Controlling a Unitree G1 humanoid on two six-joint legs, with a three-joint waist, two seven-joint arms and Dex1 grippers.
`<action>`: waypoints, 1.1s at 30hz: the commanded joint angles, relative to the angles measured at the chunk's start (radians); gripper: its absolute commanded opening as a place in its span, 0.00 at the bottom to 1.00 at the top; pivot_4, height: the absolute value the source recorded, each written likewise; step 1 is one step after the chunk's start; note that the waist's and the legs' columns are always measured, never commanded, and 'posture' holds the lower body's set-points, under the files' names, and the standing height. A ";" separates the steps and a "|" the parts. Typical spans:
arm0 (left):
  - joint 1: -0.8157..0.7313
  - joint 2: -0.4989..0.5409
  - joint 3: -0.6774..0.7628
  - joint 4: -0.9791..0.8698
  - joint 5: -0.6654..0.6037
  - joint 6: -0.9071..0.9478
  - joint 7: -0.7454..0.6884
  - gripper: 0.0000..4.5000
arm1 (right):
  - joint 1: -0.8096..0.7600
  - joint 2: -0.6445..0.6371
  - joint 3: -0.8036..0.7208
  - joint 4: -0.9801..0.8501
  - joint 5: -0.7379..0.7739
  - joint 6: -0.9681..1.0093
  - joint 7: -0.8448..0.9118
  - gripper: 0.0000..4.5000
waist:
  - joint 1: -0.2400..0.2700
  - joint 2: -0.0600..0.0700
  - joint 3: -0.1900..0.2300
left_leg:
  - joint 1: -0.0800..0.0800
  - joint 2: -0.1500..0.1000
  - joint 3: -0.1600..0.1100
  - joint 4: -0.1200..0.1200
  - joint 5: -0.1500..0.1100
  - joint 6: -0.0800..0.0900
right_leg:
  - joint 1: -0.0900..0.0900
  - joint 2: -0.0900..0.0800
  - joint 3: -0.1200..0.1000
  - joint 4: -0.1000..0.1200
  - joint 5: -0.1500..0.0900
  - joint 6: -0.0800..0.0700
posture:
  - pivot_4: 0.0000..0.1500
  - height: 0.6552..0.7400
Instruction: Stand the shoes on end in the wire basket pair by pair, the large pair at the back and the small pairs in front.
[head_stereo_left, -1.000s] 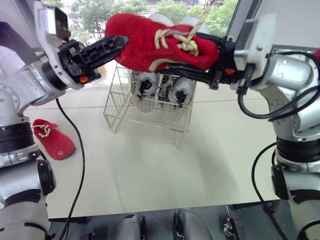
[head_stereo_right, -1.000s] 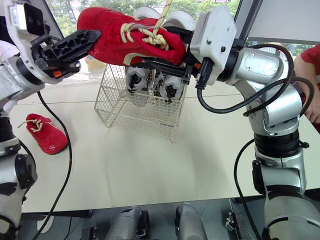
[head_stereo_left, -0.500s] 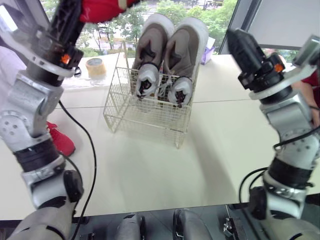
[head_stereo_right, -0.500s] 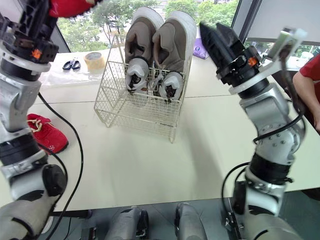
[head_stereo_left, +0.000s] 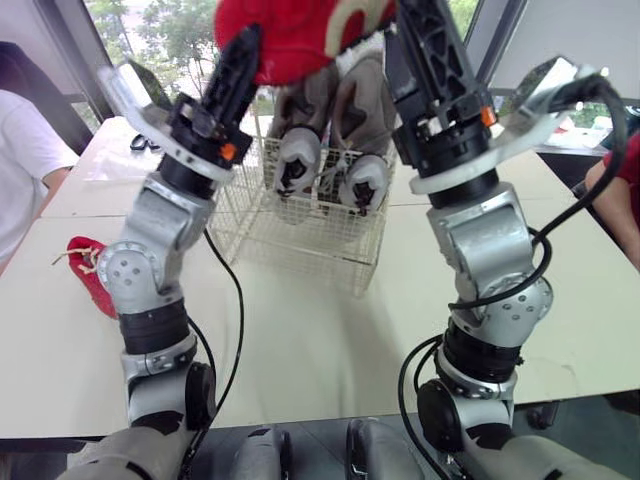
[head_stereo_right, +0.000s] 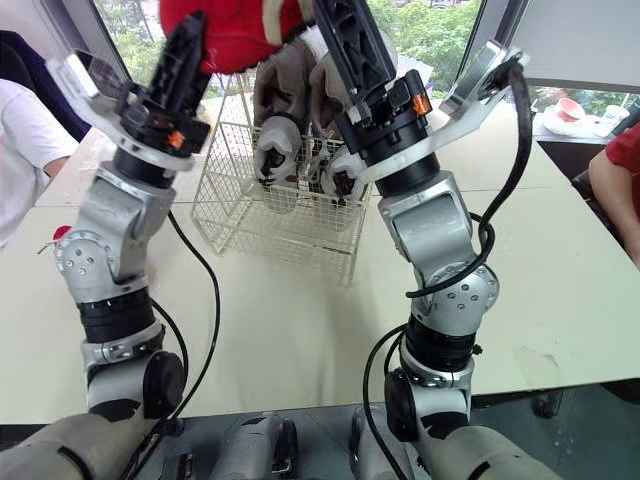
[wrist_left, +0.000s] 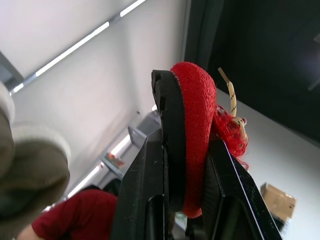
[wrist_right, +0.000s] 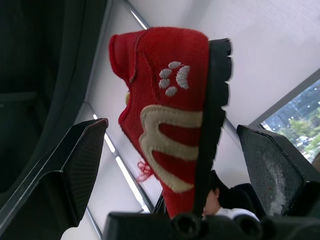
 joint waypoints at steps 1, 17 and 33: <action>0.014 0.010 -0.011 -0.056 0.006 -0.002 -0.028 0.05 | -0.040 -0.005 0.013 -0.031 -0.019 -0.039 0.009 0.99 | -0.002 0.000 0.000 | 0.000 0.000 0.000 0.000 0.000 0.000 | 0.000 0.000 0.000 0.000 0.000 0.000 | 1.00 1.00; 0.061 0.041 -0.053 -0.055 0.073 -0.003 -0.047 0.05 | -0.088 -0.022 -0.016 0.001 -0.017 -0.112 0.025 0.73 | 0.000 0.000 0.000 | 0.000 0.000 0.000 0.000 0.000 0.000 | 0.000 0.000 0.000 0.000 0.000 0.000 | 1.00 1.00; 0.194 0.304 -0.022 -0.176 0.045 0.133 -0.014 0.99 | -0.189 -0.162 -0.071 0.049 -0.008 -0.083 0.051 0.13 | -0.003 0.001 0.001 | 0.000 0.001 0.000 -0.001 0.000 0.000 | -0.001 0.001 0.000 0.000 0.000 0.000 | 1.00 1.00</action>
